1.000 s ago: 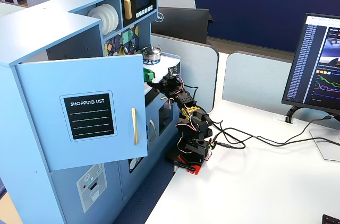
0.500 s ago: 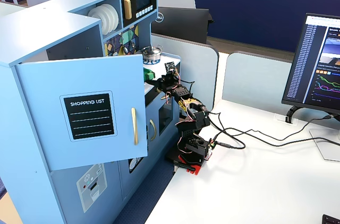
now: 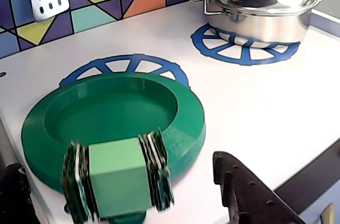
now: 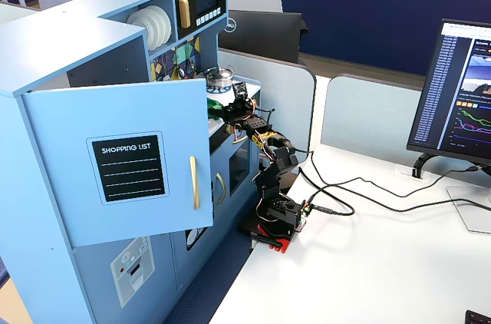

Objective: Pick up the lid from the counter and put it on the green recipient

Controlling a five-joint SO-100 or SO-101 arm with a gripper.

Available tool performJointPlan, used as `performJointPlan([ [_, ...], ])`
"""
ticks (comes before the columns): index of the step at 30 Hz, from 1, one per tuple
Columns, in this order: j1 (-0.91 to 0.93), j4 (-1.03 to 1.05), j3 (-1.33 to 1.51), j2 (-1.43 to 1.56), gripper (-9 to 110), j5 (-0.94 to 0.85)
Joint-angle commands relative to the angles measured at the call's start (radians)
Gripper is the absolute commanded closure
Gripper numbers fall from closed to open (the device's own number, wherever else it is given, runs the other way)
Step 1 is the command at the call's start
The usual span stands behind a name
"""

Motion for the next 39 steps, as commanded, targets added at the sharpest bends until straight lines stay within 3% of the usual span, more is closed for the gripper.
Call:
performJointPlan([
  [1, -0.037, -0.037, -0.137, -0.055, 64, -0.011],
  [13, -0.066, -0.04, -0.321, -0.267, 66, -0.032],
  [39, -0.04, -0.012, -0.225, -0.262, 72, -0.049],
])
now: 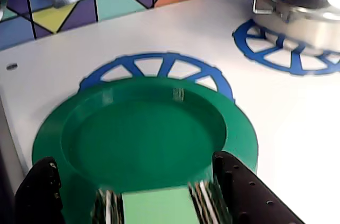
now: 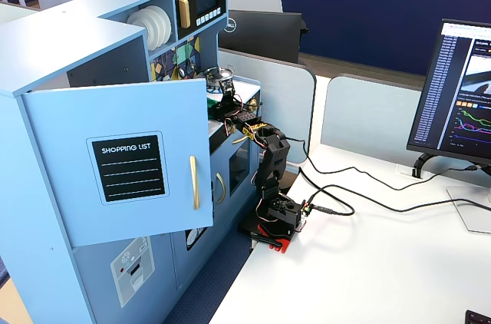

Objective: Pick up the lid from the counter and put it on the green recipient

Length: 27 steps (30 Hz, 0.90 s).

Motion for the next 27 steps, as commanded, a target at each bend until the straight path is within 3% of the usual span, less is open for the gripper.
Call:
performJointPlan([
  [1, 0.015, -0.002, 0.002, 0.032, 72, -0.015],
  [10, 0.017, -0.002, 0.009, 0.038, 77, -0.025],
  [16, 0.006, 0.0, 0.014, 0.044, 101, -0.074],
  [27, 0.021, -0.006, -0.02, 0.081, 101, -0.041],
])
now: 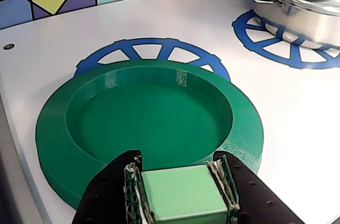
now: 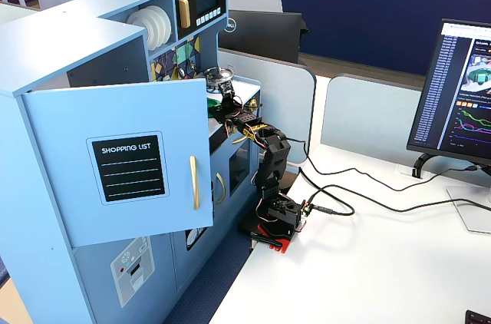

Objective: Pick up the lid from the counter and put it on the green recipient

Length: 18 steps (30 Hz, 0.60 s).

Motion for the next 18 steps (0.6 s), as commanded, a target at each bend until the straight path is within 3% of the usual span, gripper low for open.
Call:
performJointPlan([
  [1, 0.02, -0.003, -0.064, 0.077, 101, 0.017],
  [18, -0.066, 0.25, -0.39, 0.249, 101, 0.117],
])
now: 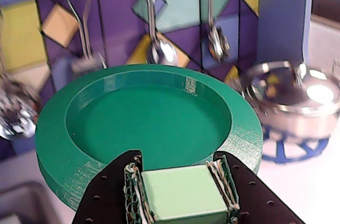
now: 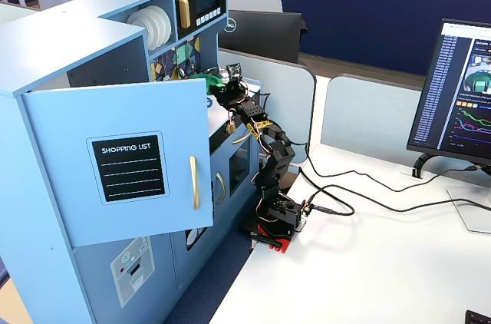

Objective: Pick up the lid from the counter and put it on the green recipient

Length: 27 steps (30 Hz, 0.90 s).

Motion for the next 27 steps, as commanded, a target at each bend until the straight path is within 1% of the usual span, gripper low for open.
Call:
performJointPlan([
  [1, -0.066, 0.051, -0.155, 0.089, 101, 0.009],
  [5, -0.144, 0.11, -0.207, 0.101, 101, 0.017],
  [12, -0.337, 0.291, -0.316, 0.117, 102, -0.029],
  [18, -0.456, 0.302, -0.318, 0.112, 102, -0.077],
  [27, -0.491, 0.278, -0.328, 0.04, 102, -0.118],
])
